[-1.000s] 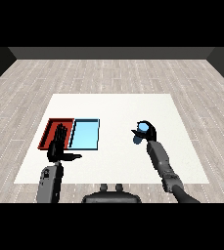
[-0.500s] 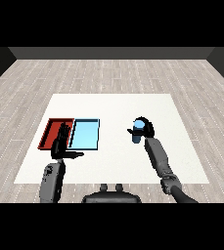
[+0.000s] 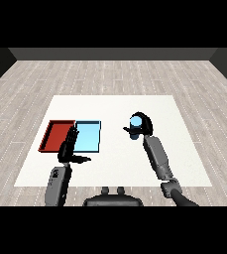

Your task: Pick the blue can and put it in the blue box

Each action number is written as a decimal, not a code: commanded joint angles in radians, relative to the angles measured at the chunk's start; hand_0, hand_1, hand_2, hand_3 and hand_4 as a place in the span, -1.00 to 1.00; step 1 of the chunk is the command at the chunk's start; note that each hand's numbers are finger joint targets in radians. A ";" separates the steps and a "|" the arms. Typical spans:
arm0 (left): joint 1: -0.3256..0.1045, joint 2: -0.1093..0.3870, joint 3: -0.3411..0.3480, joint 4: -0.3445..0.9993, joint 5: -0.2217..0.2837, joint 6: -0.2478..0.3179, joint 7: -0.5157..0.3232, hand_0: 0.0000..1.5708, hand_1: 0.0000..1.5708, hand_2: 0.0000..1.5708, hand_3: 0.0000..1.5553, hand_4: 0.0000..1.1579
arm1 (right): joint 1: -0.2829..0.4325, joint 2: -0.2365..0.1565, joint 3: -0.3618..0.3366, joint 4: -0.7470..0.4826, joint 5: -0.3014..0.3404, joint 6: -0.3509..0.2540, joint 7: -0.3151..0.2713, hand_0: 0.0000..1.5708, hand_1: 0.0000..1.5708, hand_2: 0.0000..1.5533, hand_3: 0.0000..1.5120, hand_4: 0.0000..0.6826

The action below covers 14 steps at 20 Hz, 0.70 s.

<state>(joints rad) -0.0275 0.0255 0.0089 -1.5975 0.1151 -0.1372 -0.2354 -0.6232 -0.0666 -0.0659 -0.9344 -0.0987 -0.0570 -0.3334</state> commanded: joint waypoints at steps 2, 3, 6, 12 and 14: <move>-0.009 -0.018 -0.024 0.001 0.011 -0.001 0.042 -1.00 -1.00 -1.00 -1.00 -1.00 | 0.027 0.036 0.042 -0.134 0.012 -0.023 0.069 0.91 0.91 0.89 0.91 0.86; -0.011 -0.020 -0.026 0.002 0.009 0.002 0.042 -1.00 -1.00 -1.00 -1.00 -1.00 | 0.061 0.049 0.061 -0.188 0.020 -0.035 0.089 0.91 0.91 0.89 0.91 0.86; 0.003 -0.025 -0.058 0.017 0.017 -0.002 0.033 -1.00 -1.00 -1.00 -1.00 -1.00 | 0.157 0.065 0.145 -0.323 0.020 -0.085 0.134 0.91 0.91 0.89 0.91 0.86; -0.037 -0.025 -0.210 0.021 0.115 0.099 0.093 -1.00 -1.00 -1.00 -1.00 -1.00 | 0.118 0.066 0.155 -0.239 -0.003 -0.081 0.082 0.88 0.88 0.89 0.91 0.84; -0.054 -0.025 -0.219 -0.012 0.077 0.131 0.169 -1.00 -1.00 -1.00 -1.00 -1.00 | 0.259 0.052 0.198 -0.444 0.028 -0.084 0.145 0.86 0.86 0.89 0.90 0.83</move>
<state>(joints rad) -0.0724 0.0018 -0.1378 -1.5633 0.1932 -0.0805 -0.1491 -0.4416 -0.0067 0.1106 -1.2814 -0.0845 -0.1525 -0.2008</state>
